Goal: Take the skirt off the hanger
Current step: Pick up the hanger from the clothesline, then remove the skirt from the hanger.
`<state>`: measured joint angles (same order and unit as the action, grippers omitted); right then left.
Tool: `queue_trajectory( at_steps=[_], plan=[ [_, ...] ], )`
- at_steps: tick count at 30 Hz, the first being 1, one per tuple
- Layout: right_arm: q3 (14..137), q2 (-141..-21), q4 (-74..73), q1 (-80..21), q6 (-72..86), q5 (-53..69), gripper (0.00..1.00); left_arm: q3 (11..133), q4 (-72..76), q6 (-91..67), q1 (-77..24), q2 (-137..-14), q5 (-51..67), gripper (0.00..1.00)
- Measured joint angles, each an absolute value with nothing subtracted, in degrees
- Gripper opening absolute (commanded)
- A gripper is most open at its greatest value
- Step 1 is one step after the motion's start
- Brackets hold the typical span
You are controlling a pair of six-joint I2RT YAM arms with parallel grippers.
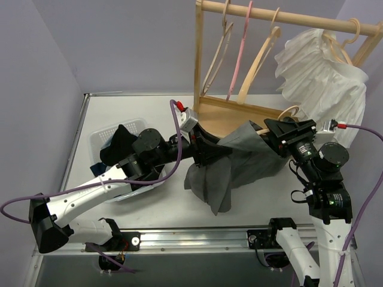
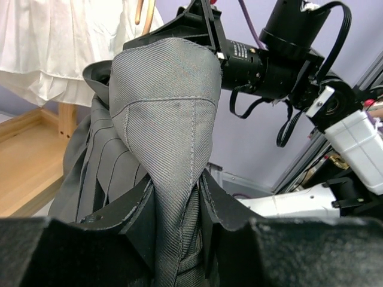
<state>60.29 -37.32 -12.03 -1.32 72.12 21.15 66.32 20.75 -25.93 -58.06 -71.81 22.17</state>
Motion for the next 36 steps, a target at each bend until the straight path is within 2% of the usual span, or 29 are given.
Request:
queue_trajectory(
  at_steps=[2, 4, 5, 6, 7, 8, 9, 10, 11, 12, 14, 24, 30, 36],
  plan=[
    [60.4, -37.3, -11.7, -1.3, 71.7, 20.3, 0.36, 65.7, 22.9, -27.9, -58.0, -72.2, 22.3, 0.02],
    [60.4, -37.3, -11.5, -1.4, 70.8, 19.5, 0.22, 64.9, 24.8, -29.1, -58.0, -72.3, 22.4, 0.02],
    [60.5, -37.4, -11.6, -1.5, 70.4, 18.6, 0.1, 64.4, 25.7, -29.6, -58.0, -72.3, 22.6, 0.02],
    [60.6, -37.5, -11.5, -1.5, 70.3, 18.3, 0.03, 64.1, 26.4, -29.8, -58.0, -72.3, 22.8, 0.02],
    [61.1, -37.7, -11.4, -1.6, 71.2, 18.3, 0.0, 63.8, 26.3, -30.0, -58.0, -72.3, 23.3, 0.02],
    [61.8, -38.0, -11.2, -1.8, 71.8, 18.5, 0.0, 63.4, 26.1, -30.2, -58.0, -72.4, 24.2, 0.05],
    [62.5, -38.2, -11.1, -2.0, 72.0, 18.5, 0.0, 63.0, 25.4, -30.3, -58.2, -72.4, 25.3, 0.11],
    [63.1, -38.5, -10.9, -2.0, 71.6, 18.3, 0.0, 62.8, 24.8, -30.3, -58.4, -72.4, 26.3, 0.29],
    [63.4, -38.6, -10.9, -2.0, 70.6, 17.5, 0.0, 62.8, 24.4, -30.2, -58.6, -72.3, 27.5, 0.42],
    [63.5, -38.8, -10.8, -1.8, 69.1, 16.3, 0.0, 62.8, 24.2, -29.4, -58.8, -71.9, 28.3, 0.51],
    [63.5, -39.2, -11.3, -1.5, 67.4, 14.3, 0.0, 62.8, 23.1, -28.3, -59.2, -70.4, 29.3, 0.62],
    [64.1, -40.2, -13.8, -1.2, 68.8, 12.3, 0.0, 61.8, 11.3, -21.0, -61.1, -63.6, 25.2, 0.73],
    [66.1, -41.3, -15.9, -1.2, 68.8, 12.2, 0.0, 75.6, -3.0, -12.6, -69.5, -71.5, 14.3, 0.76],
    [66.1, -41.3, -17.6, -1.2, 68.7, 12.3, 0.0, 85.0, -7.9, -8.0, -71.2, -77.9, 8.4, 0.81]
  ],
)
